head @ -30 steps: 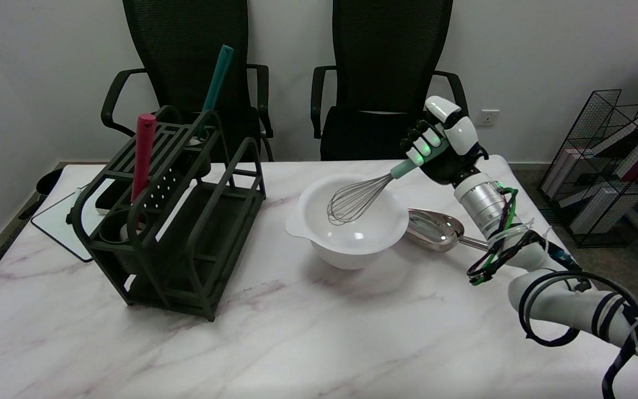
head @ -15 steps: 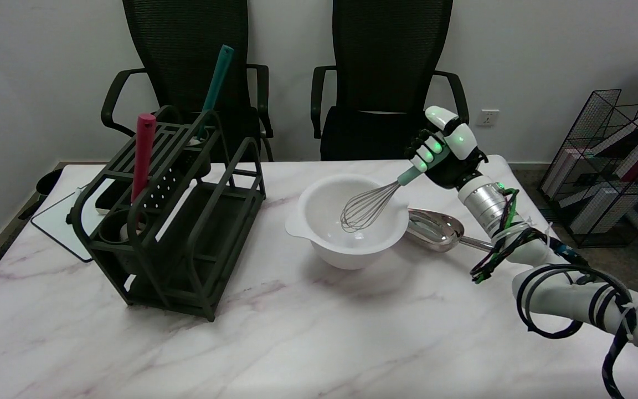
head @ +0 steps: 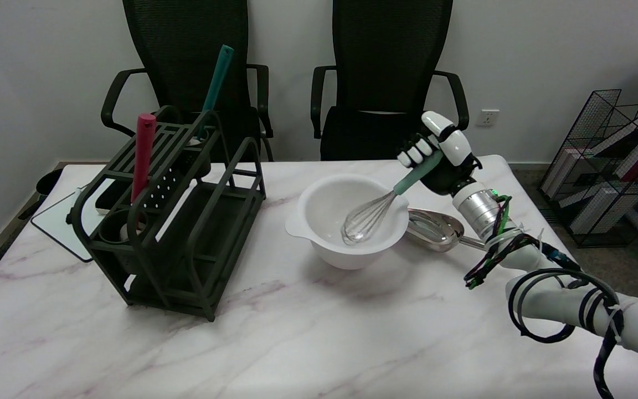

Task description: Place the whisk into the mixing bowl.

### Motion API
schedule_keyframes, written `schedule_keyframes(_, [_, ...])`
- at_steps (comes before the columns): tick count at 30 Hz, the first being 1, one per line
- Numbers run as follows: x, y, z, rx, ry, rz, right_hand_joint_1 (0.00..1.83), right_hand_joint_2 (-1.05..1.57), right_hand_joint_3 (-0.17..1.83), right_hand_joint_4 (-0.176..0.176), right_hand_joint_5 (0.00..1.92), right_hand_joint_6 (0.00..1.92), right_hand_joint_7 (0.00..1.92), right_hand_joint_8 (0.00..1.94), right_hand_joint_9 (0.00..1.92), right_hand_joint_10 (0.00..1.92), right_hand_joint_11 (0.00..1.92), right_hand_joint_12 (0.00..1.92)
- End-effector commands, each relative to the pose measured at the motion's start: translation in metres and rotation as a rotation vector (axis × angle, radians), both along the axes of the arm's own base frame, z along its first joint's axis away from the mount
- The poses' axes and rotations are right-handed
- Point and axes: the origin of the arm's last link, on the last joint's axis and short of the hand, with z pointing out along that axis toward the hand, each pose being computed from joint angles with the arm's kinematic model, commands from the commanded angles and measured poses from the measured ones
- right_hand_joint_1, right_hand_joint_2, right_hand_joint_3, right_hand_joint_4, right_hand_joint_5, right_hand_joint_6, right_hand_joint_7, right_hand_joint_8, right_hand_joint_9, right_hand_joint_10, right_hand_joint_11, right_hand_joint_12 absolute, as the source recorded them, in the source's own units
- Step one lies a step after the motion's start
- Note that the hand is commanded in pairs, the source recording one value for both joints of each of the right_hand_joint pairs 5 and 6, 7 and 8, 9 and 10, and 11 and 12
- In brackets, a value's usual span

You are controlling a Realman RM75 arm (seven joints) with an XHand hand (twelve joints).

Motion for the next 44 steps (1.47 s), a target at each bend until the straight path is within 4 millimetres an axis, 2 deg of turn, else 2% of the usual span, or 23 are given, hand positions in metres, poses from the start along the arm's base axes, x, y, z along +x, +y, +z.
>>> schedule_keyframes(1, [-0.002,0.000,-0.013,0.022,-0.038,0.038,1.01,0.64,0.94,0.000,1.11,1.11,1.40,1.40,1.37,1.37,1.20,1.20])
schedule_keyframes(4, [-0.001,0.002,-0.013,0.022,-0.037,0.052,1.02,0.56,0.99,0.000,1.03,1.03,1.34,1.34,1.32,1.32,1.16,1.16])
schedule_keyframes(7, [0.000,0.004,-0.007,0.003,-0.026,0.068,1.08,0.43,1.05,0.000,0.90,0.90,1.25,1.25,1.17,1.17,1.03,1.03])
schedule_keyframes(10, [0.001,0.010,0.008,-0.043,-0.005,0.100,1.06,0.34,1.07,0.000,0.80,0.80,1.14,1.14,0.94,0.94,0.82,0.82])
schedule_keyframes(13, [0.004,0.020,0.033,-0.129,0.038,0.149,1.06,0.33,1.06,0.000,0.79,0.79,1.08,1.08,0.86,0.86,0.78,0.78])
schedule_keyframes(16, [0.009,0.035,0.062,-0.245,0.099,0.196,1.05,0.33,1.05,0.000,0.81,0.81,1.03,1.03,0.82,0.82,0.77,0.77])
schedule_keyframes(20, [0.008,0.067,0.096,-0.409,0.194,0.212,1.03,0.35,1.05,0.000,0.85,0.85,1.01,1.01,0.79,0.79,0.76,0.76])
schedule_keyframes(23, [0.003,0.092,0.114,-0.542,0.244,0.201,1.02,0.38,1.04,0.000,0.90,0.90,0.97,0.97,0.71,0.71,0.65,0.65])
schedule_keyframes(26, [-0.006,0.120,0.123,-0.688,0.277,0.191,0.99,0.42,1.02,0.000,0.94,0.94,0.96,0.96,0.66,0.66,0.59,0.59])
schedule_keyframes(30, [-0.012,0.143,0.119,-0.806,0.298,0.213,1.01,0.55,0.94,0.000,0.99,0.99,1.10,1.10,0.76,0.76,0.61,0.61])
schedule_keyframes(31, [-0.012,0.149,0.115,-0.830,0.295,0.236,1.01,0.57,0.92,0.000,0.99,0.99,1.15,1.15,0.81,0.81,0.64,0.64])
schedule_keyframes(32, [-0.012,0.154,0.112,-0.841,0.295,0.252,0.99,0.61,0.90,0.000,1.00,1.00,1.20,1.20,0.97,0.97,0.74,0.74])
schedule_keyframes(35, [-0.017,0.164,0.091,-0.826,0.287,0.296,0.97,0.67,0.88,0.000,1.04,1.04,1.31,1.31,1.22,1.22,0.96,0.96])
schedule_keyframes(37, [-0.025,0.173,0.071,-0.796,0.279,0.308,0.95,0.74,0.88,0.000,1.08,1.08,1.39,1.39,1.40,1.40,1.21,1.21])
schedule_keyframes(40, [-0.034,0.189,0.045,-0.796,0.273,0.324,0.94,0.76,0.89,0.000,1.12,1.12,1.43,1.43,1.49,1.49,1.32,1.32])
schedule_keyframes(44, [-0.042,0.214,0.024,-0.805,0.276,0.316,0.93,0.77,0.90,0.000,1.11,1.11,1.47,1.47,1.58,1.58,1.50,1.50])
